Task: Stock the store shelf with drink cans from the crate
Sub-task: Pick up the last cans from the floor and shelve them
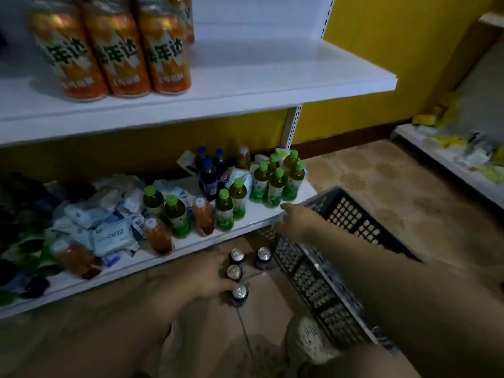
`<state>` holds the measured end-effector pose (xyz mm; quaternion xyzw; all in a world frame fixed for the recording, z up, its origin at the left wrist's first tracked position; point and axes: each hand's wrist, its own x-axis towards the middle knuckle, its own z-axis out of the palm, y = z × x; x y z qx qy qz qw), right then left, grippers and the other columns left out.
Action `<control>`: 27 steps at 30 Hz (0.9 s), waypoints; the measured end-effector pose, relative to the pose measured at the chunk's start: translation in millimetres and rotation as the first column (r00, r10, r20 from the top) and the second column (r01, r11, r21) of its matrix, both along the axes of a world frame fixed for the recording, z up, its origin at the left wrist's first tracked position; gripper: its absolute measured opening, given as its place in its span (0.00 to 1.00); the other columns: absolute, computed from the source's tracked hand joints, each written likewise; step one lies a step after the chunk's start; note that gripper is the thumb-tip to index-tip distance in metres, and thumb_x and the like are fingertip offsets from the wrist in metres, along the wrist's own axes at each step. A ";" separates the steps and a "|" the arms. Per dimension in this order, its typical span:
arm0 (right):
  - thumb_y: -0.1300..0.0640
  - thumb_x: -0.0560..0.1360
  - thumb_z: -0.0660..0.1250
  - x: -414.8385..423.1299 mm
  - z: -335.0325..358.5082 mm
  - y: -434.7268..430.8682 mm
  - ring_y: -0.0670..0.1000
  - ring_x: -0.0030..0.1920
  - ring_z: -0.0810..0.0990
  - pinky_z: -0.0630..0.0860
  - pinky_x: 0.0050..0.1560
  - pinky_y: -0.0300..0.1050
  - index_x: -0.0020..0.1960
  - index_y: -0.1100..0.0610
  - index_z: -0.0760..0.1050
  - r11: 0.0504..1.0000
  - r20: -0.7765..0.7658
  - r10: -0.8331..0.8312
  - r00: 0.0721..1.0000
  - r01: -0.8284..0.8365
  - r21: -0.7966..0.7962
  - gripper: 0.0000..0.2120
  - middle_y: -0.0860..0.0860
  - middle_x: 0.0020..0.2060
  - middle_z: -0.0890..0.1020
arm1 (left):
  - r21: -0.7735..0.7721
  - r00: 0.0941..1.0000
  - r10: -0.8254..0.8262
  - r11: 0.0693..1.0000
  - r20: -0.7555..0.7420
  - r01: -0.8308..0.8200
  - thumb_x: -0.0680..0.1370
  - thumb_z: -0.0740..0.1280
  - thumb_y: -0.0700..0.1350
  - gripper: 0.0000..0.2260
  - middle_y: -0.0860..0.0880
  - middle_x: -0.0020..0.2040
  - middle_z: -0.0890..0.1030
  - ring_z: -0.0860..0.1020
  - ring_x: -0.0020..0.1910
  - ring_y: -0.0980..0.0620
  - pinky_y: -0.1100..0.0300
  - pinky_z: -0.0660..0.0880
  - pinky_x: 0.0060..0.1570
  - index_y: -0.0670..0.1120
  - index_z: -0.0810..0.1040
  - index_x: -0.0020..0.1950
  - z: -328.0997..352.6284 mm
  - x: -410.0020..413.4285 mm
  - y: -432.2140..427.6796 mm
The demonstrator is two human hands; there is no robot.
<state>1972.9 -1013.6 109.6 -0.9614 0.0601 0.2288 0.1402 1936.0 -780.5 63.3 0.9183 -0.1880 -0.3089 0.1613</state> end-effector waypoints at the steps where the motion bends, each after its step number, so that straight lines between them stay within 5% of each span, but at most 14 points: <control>1: 0.42 0.78 0.62 2.5 -22.9 0.5 0.58 0.68 0.69 0.69 0.63 0.48 0.76 0.56 0.57 1.000 -0.032 0.011 0.999 -0.011 0.016 0.32 0.57 0.71 0.68 | 0.003 0.999 0.016 1.000 -0.036 -0.015 0.60 0.60 0.72 0.38 0.53 0.66 0.73 0.72 0.63 0.50 0.55 0.70 0.62 0.58 0.70 0.67 -22.7 4.5 -0.7; 4: 0.43 0.78 0.61 7.0 -98.4 0.8 0.59 0.67 0.70 0.69 0.64 0.48 0.75 0.56 0.60 0.997 -0.143 0.018 0.990 -0.007 0.076 0.30 0.58 0.70 0.69 | 0.046 0.981 0.091 0.995 -0.172 -0.084 0.63 0.64 0.73 0.39 0.48 0.65 0.75 0.73 0.64 0.46 0.51 0.70 0.63 0.52 0.72 0.67 -95.9 21.2 -1.7; 6: 0.39 0.77 0.62 7.6 -150.6 0.1 0.59 0.68 0.69 0.68 0.66 0.50 0.76 0.54 0.59 0.992 -0.213 -0.025 0.977 0.051 0.116 0.33 0.58 0.71 0.68 | 0.129 0.973 0.126 0.986 -0.195 -0.102 0.71 0.68 0.62 0.31 0.45 0.66 0.74 0.73 0.65 0.44 0.51 0.69 0.65 0.48 0.70 0.69 -132.4 32.3 -4.2; 13: 0.43 0.78 0.63 -1.7 -282.2 6.2 0.58 0.71 0.66 0.65 0.67 0.47 0.76 0.58 0.56 0.973 -0.390 -0.042 0.920 0.126 0.194 0.34 0.58 0.73 0.65 | 0.161 0.955 0.086 0.986 -0.284 -0.040 0.71 0.72 0.53 0.32 0.48 0.72 0.68 0.67 0.70 0.47 0.56 0.65 0.68 0.50 0.65 0.73 -244.2 58.7 -25.9; 18: 0.48 0.73 0.71 -5.3 -351.8 36.7 0.60 0.65 0.71 0.70 0.64 0.50 0.75 0.53 0.57 0.944 -0.400 -0.039 0.916 0.164 0.285 0.36 0.57 0.68 0.69 | 0.166 0.934 0.056 0.986 -0.352 0.003 0.70 0.74 0.48 0.38 0.46 0.75 0.64 0.64 0.72 0.48 0.55 0.61 0.70 0.46 0.60 0.76 -300.7 73.0 -26.8; 21: 0.47 0.70 0.74 -6.8 -389.4 59.9 0.61 0.68 0.67 0.70 0.64 0.54 0.77 0.50 0.49 0.945 -0.441 -0.021 0.897 0.163 0.285 0.46 0.56 0.73 0.60 | 0.190 0.929 0.033 0.981 -0.368 0.041 0.69 0.74 0.46 0.38 0.46 0.73 0.67 0.67 0.70 0.48 0.58 0.64 0.68 0.46 0.61 0.76 -320.5 78.2 -22.7; 27: 0.47 0.74 0.68 -11.9 -402.3 59.9 0.59 0.58 0.76 0.73 0.53 0.49 0.72 0.52 0.59 0.942 -0.295 -0.090 0.951 0.178 0.286 0.31 0.56 0.62 0.74 | 0.185 0.927 0.051 0.983 -0.371 0.020 0.72 0.72 0.43 0.30 0.45 0.70 0.70 0.70 0.67 0.49 0.63 0.65 0.61 0.45 0.66 0.72 -322.4 72.3 -17.3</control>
